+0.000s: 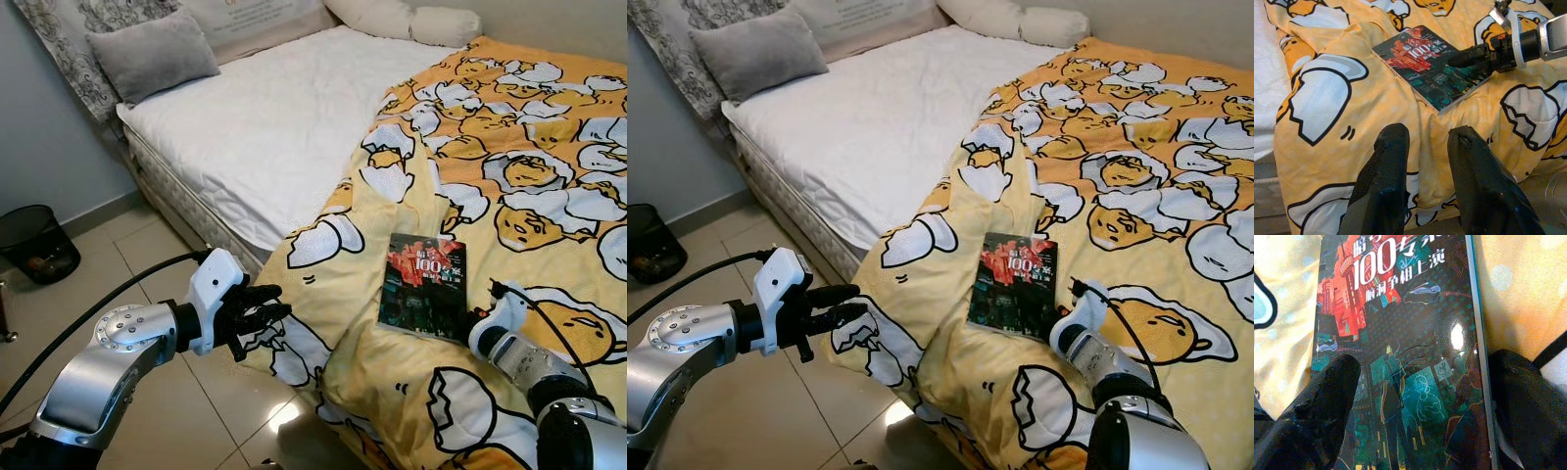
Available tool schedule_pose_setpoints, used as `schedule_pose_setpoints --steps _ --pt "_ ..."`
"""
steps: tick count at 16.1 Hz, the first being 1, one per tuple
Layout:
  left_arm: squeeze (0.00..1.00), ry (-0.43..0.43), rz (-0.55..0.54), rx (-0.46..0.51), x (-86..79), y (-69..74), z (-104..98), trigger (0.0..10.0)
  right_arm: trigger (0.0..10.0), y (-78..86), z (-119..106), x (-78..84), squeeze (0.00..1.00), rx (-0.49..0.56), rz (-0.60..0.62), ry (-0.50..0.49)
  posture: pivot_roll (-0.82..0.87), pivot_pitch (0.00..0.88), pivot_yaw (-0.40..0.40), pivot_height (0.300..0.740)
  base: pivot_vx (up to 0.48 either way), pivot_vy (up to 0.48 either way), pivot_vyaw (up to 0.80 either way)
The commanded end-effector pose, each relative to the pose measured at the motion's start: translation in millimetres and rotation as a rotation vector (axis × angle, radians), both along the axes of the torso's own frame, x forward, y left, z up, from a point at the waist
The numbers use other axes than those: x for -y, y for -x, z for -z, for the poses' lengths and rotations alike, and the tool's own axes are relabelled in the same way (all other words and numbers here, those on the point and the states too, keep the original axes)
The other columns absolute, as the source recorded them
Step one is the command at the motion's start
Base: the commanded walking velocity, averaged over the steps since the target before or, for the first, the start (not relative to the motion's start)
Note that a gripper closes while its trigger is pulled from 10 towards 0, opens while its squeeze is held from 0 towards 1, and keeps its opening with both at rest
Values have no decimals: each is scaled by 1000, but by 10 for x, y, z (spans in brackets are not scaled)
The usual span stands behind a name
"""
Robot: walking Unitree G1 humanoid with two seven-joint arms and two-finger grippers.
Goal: Clean up the room
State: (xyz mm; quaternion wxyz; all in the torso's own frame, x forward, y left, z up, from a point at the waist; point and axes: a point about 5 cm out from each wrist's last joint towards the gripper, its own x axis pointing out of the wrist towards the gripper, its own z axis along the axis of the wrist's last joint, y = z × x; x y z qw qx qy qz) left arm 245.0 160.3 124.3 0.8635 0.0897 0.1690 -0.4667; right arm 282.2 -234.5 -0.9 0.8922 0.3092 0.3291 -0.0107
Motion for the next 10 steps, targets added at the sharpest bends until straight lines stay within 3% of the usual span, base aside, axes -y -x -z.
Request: schedule_pose_setpoints --steps 1,4,6,7,10 --pt "0 -31 0 12 -19 -32 -14 10000 10000 287 288 -134 0 -173 -18 -41 36 0 111 740 0 0 0" --pt "0 -33 -6 16 -8 -44 -5 10000 10000 353 366 -235 0 -212 -57 -20 38 0 104 740 0 0 0" --pt "0 -31 -8 18 -6 -44 -3 10000 10000 336 359 -283 0 -198 -49 -60 38 0 101 740 0 0 0" --pt "0 -25 -12 20 -5 -48 -3 10000 10000 226 259 -333 0 -119 -24 -186 35 0 98 740 0 0 0" --pt "0 -16 -17 29 -2 -82 -13 10000 10000 20 14 -305 0 36 -22 -357 27 0 95 740 0 0 0"
